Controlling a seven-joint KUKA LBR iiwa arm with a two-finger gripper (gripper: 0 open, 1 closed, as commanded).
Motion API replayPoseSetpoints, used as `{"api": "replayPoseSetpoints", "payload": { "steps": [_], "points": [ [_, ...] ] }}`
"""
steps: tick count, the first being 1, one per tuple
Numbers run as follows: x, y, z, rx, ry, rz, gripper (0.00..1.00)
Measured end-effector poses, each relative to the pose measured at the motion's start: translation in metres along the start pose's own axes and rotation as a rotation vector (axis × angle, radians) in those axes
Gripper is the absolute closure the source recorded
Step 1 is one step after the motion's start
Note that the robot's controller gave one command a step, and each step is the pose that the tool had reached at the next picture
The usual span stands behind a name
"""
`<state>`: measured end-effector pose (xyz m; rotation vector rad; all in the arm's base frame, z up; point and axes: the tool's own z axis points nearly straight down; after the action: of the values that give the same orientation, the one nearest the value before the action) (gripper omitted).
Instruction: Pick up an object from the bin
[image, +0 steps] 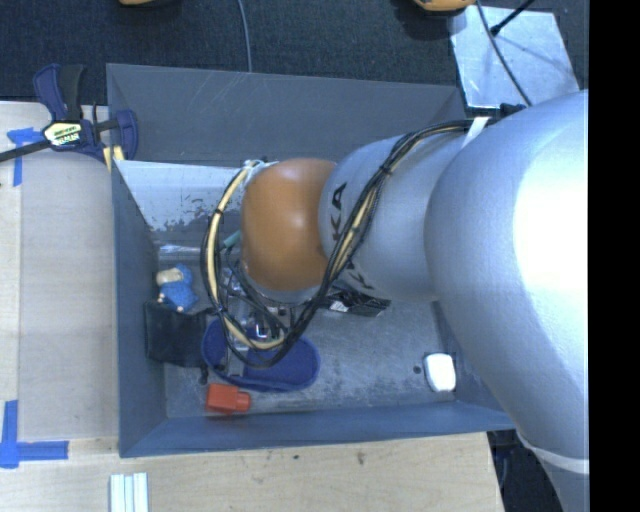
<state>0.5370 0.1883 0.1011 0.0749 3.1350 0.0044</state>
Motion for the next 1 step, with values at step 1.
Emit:
{"api": "replayPoseSetpoints", "payload": {
  "steps": [1],
  "points": [
    [0.0122,0.0325,-0.0011,0.0,0.0,0.201,0.0]
  ]
}}
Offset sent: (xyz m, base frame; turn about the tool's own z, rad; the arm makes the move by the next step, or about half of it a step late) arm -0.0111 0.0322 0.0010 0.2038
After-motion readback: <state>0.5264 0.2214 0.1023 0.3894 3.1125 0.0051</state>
